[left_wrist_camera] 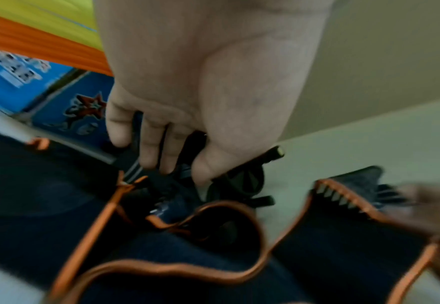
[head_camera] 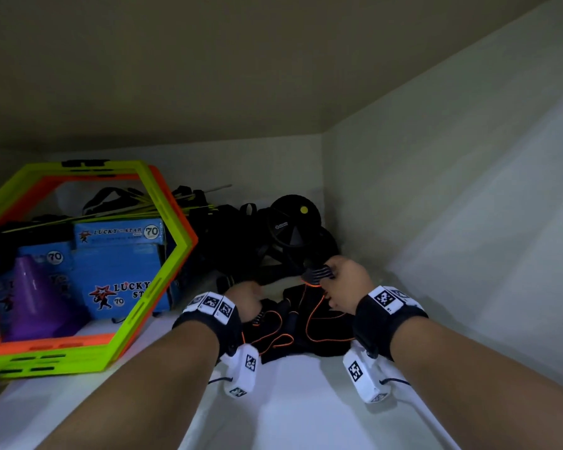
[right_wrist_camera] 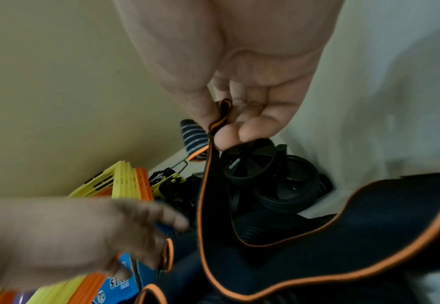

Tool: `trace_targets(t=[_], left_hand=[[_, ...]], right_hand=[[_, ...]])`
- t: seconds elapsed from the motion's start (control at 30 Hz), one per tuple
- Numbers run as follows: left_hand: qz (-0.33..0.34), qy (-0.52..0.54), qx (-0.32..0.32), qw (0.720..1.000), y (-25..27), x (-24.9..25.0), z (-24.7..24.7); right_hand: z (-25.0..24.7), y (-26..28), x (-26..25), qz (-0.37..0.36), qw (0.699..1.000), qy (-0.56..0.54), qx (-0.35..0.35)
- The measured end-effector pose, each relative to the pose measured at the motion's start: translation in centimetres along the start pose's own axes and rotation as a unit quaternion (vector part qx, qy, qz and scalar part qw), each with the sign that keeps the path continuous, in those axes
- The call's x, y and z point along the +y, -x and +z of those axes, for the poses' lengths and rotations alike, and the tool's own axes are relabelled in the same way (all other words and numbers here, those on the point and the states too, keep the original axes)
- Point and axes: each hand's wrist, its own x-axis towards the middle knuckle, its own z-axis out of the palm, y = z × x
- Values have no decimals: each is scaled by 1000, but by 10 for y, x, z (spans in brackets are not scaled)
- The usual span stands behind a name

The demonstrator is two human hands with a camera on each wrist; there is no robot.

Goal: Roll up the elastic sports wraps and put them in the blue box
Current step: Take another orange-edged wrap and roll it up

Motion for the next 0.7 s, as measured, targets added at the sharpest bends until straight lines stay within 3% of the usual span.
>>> trace_targets(t=[0.1, 0.23, 0.47, 0.6, 0.7], left_hand=[[-25, -78, 26, 996, 2, -13, 20], [-42, -92, 108, 989, 2, -9, 22], [31, -52, 8, 998, 22, -7, 11], [-4, -74, 59, 995, 28, 1, 25], [29, -31, 84, 996, 32, 4, 14]], right_hand=[[-9, -1, 14, 10, 999, -32, 12], [-20, 9, 22, 30, 999, -42, 10], [-12, 26, 11, 51, 996, -74, 27], [-8, 47, 5, 33, 998, -57, 17], [-14, 61, -1, 40, 998, -50, 10]])
